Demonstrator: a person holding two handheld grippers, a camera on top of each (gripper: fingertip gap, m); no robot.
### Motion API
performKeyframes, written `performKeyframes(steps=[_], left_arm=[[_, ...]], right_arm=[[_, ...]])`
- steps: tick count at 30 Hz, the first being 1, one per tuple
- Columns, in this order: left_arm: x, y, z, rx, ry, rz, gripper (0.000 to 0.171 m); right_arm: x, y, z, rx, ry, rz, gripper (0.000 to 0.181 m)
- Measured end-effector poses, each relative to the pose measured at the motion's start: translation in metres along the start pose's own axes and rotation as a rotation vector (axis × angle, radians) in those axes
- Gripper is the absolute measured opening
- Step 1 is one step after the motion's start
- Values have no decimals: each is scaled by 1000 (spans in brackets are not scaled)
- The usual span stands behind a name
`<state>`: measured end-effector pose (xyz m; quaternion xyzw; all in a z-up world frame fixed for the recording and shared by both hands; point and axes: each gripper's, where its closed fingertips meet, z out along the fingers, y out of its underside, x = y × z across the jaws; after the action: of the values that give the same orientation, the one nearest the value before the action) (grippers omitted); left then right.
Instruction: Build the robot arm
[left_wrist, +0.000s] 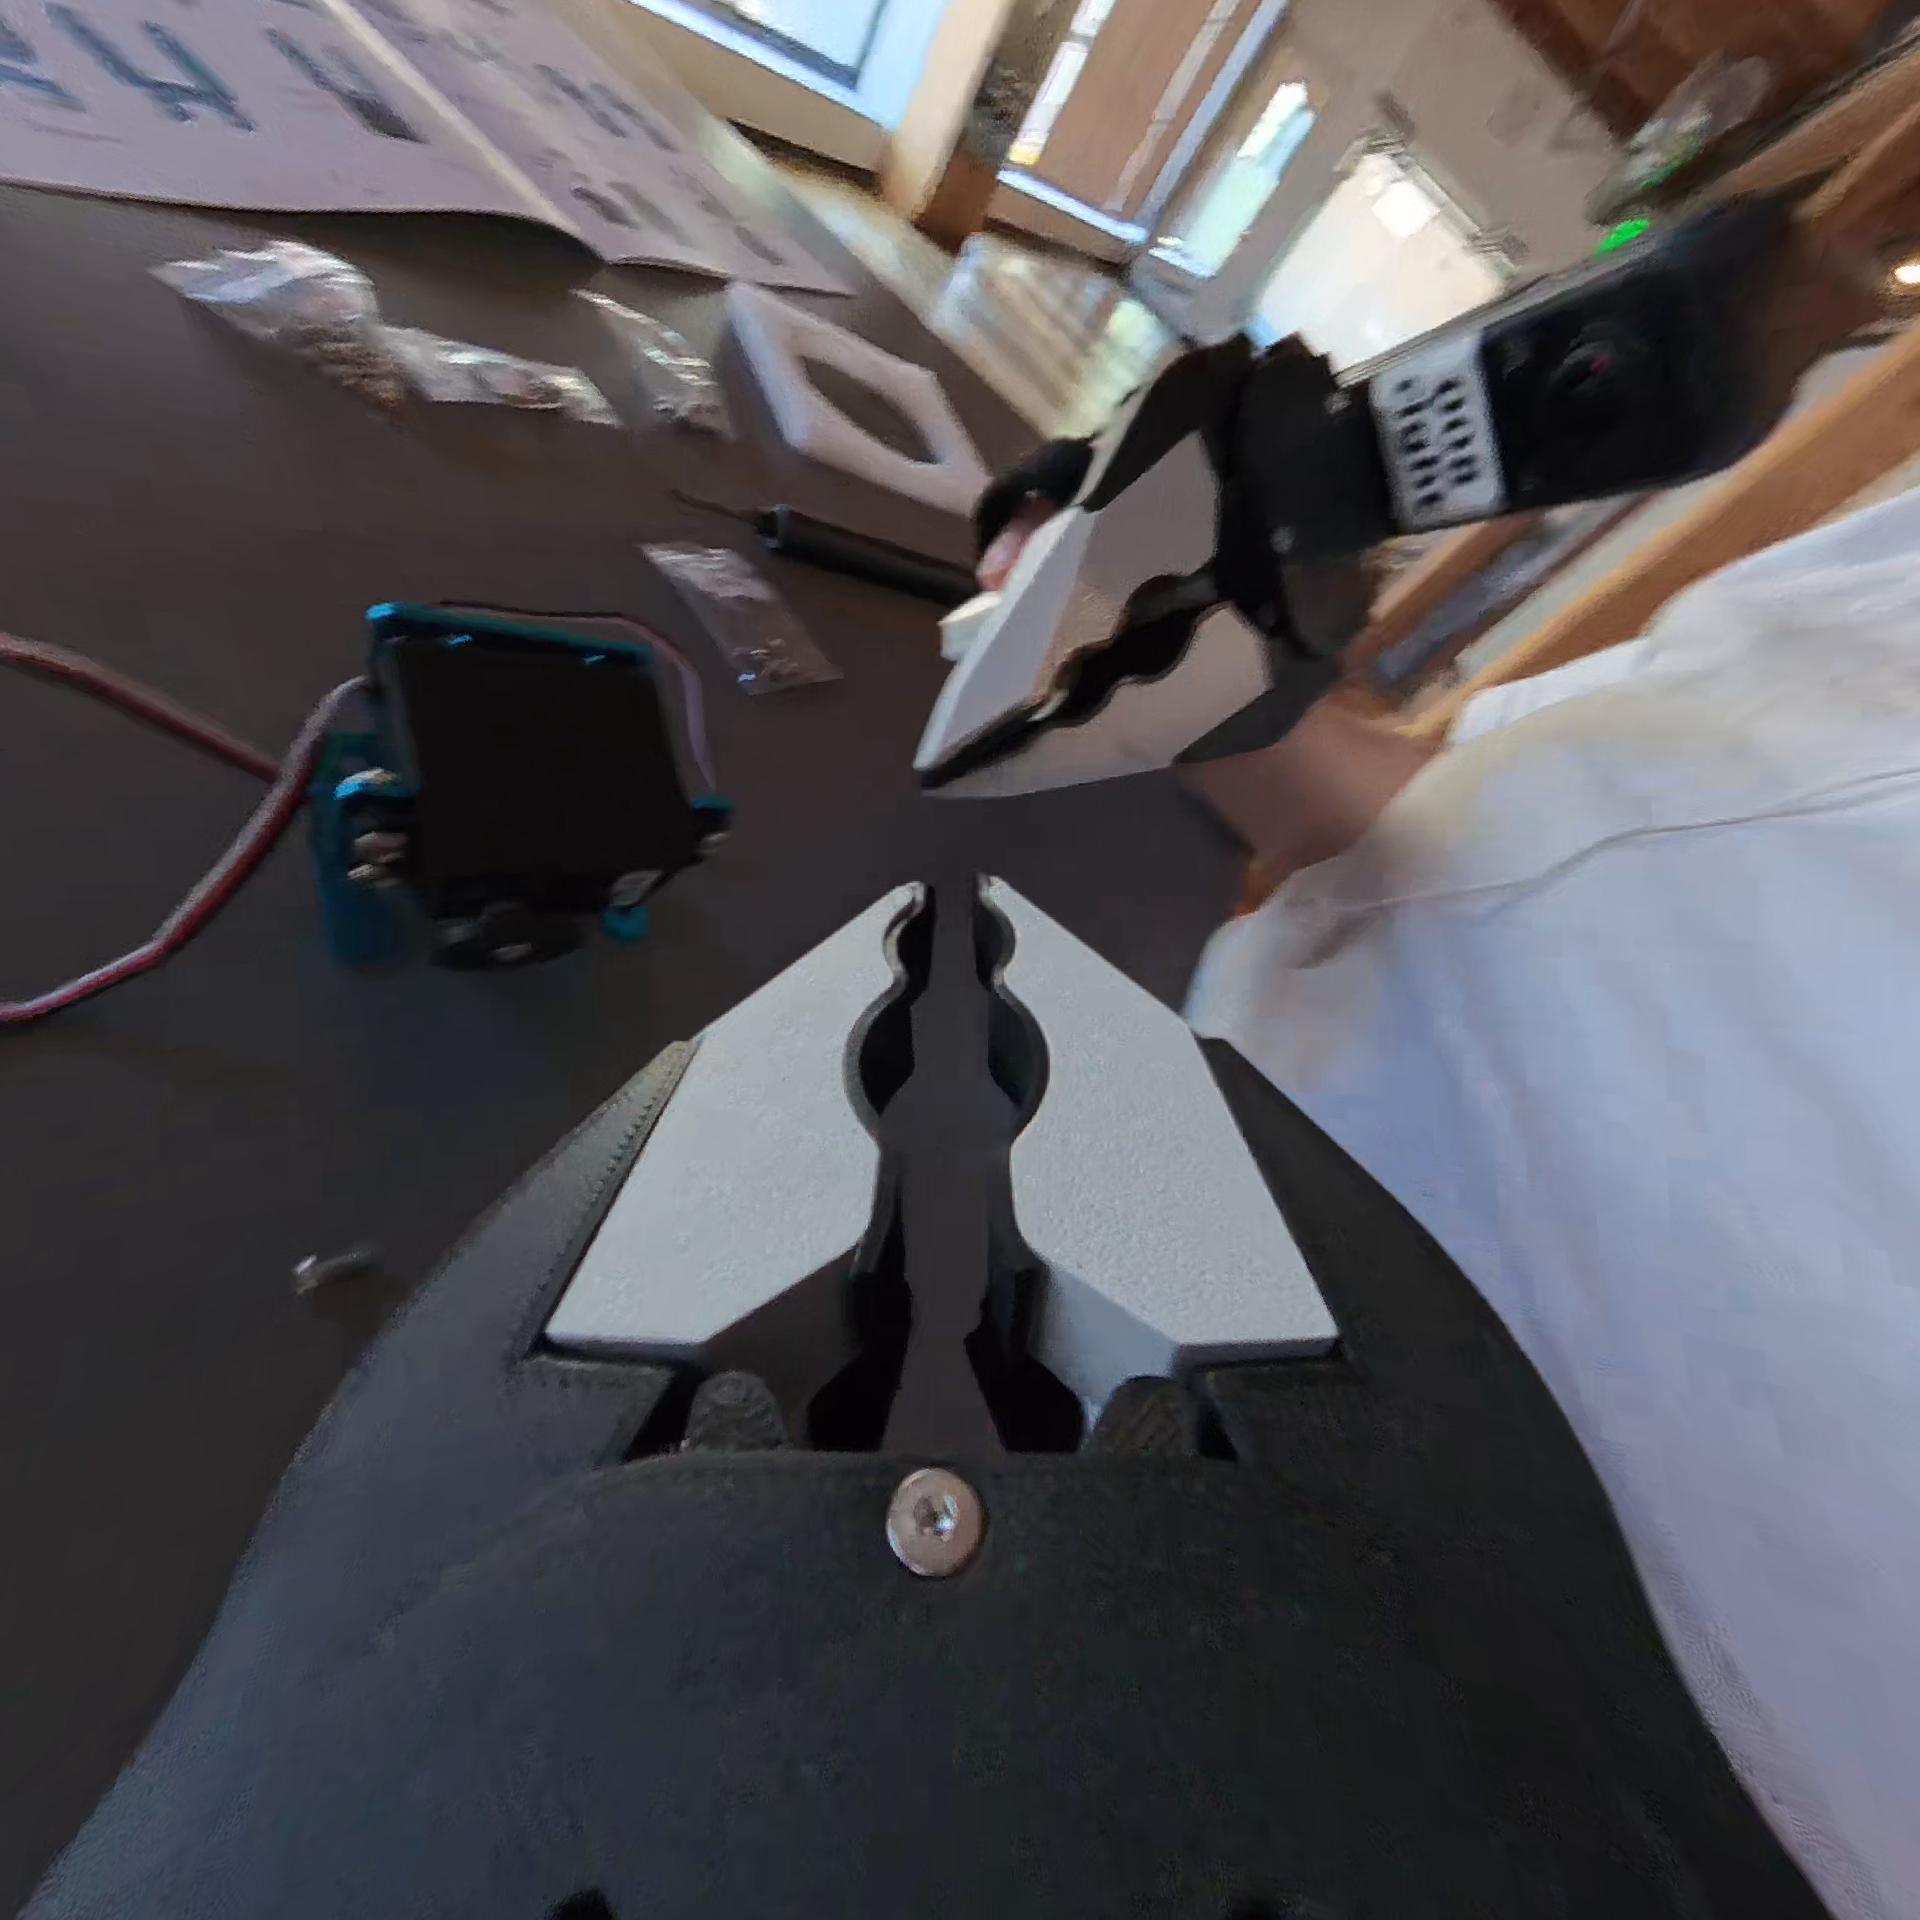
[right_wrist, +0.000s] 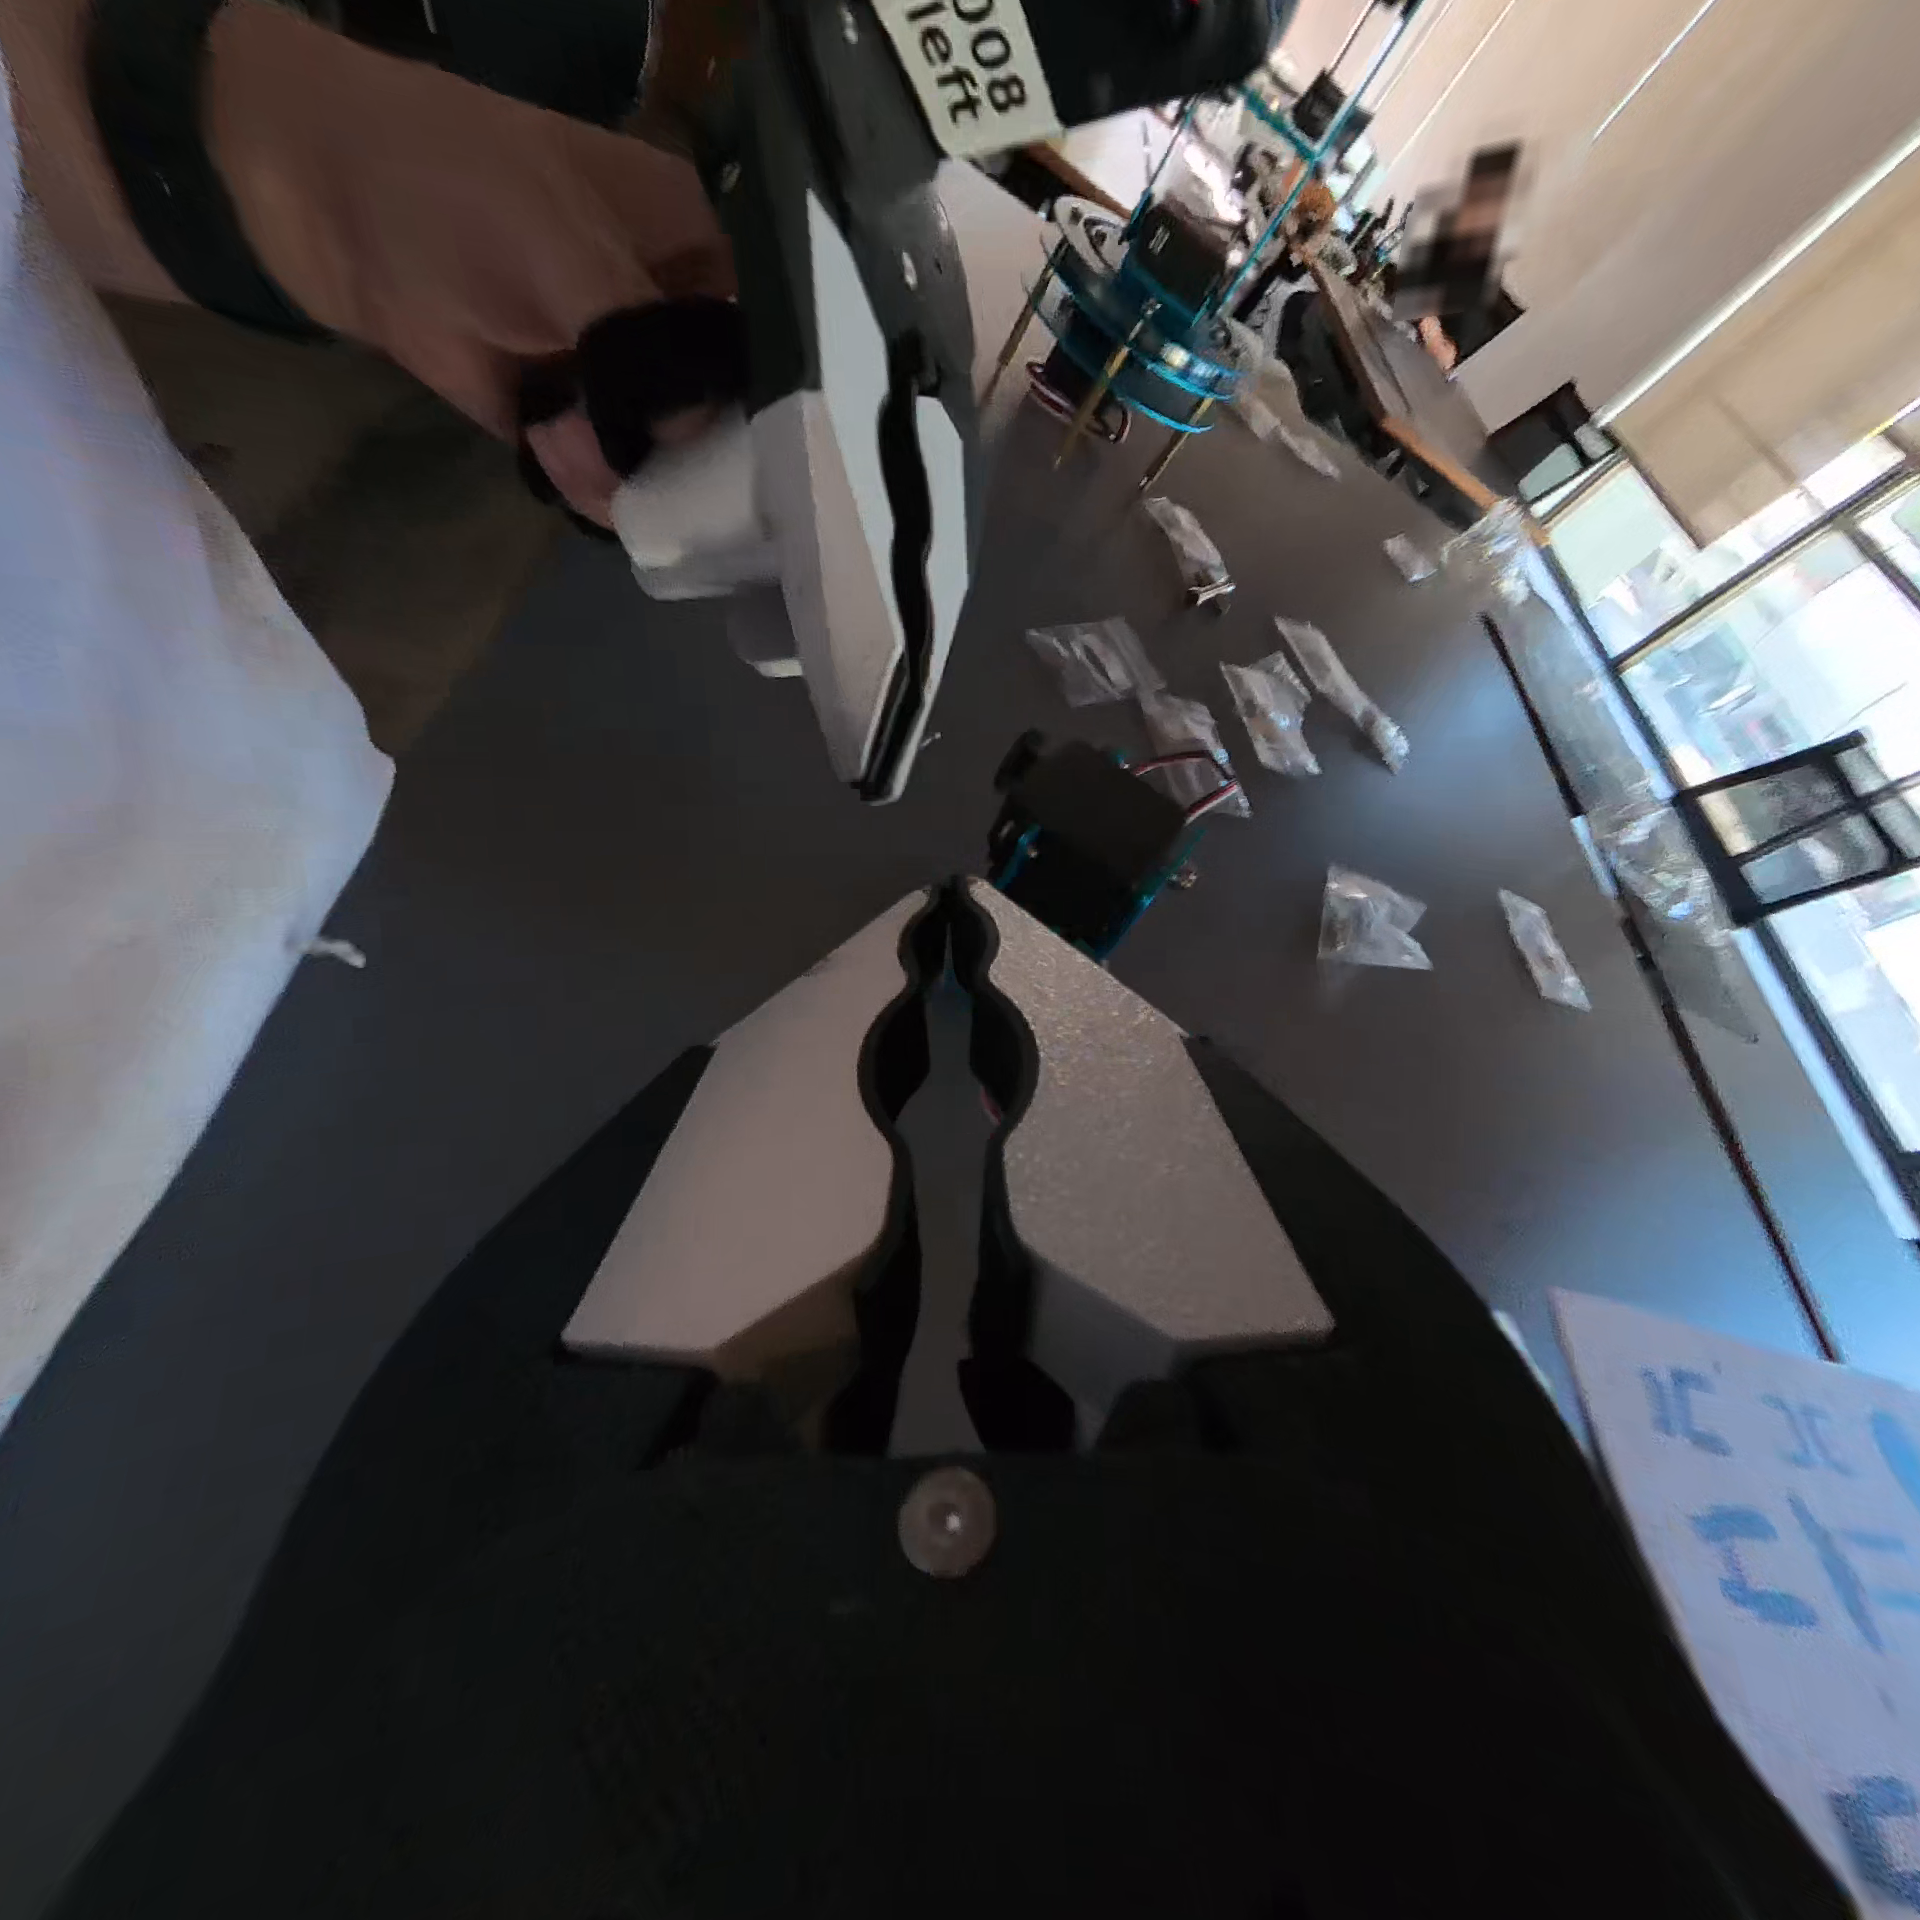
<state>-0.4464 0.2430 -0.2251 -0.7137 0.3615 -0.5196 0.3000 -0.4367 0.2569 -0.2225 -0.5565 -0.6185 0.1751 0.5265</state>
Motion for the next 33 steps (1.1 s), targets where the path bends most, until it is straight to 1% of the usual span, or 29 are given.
performKeyframes(steps=[2,4,6,9,11,13,15,16,19,21,24,27,33], left_arm=[[-8,6,-2,15,-74,15,7],[-13,13,-4,22,-130,14,6],[-12,17,-4,-10,-139,26,5],[-17,17,-6,-62,-189,90,5],[-21,17,-6,-69,-208,121,5],[-24,18,-5,-76,-208,120,4],[-30,20,-5,-81,-236,126,5],[-32,20,-6,-79,-245,132,5],[-35,15,-9,-52,-261,151,6],[-36,12,-11,-31,-258,150,6],[-33,9,-13,-1,-240,150,6],[-31,8,-15,17,-242,174,6],[-30,10,-13,4,-259,207,6]], right_arm=[[-3,1,1,10,-37,51,0],[-2,8,2,-19,-42,68,0],[1,19,3,-65,-43,95,0],[-4,30,0,-114,-133,187,2],[-7,30,-7,-96,-201,274,8],[-9,32,-14,-94,-253,410,22],[-19,29,-18,-91,-310,515,28],[-25,28,-18,-100,-327,528,28],[-46,35,-16,-219,-354,487,29],[-53,38,-15,-258,-345,444,28],[-59,38,-10,-253,-356,408,23],[-62,43,-6,-283,-384,420,21],[-67,45,-3,-299,-409,381,15]])
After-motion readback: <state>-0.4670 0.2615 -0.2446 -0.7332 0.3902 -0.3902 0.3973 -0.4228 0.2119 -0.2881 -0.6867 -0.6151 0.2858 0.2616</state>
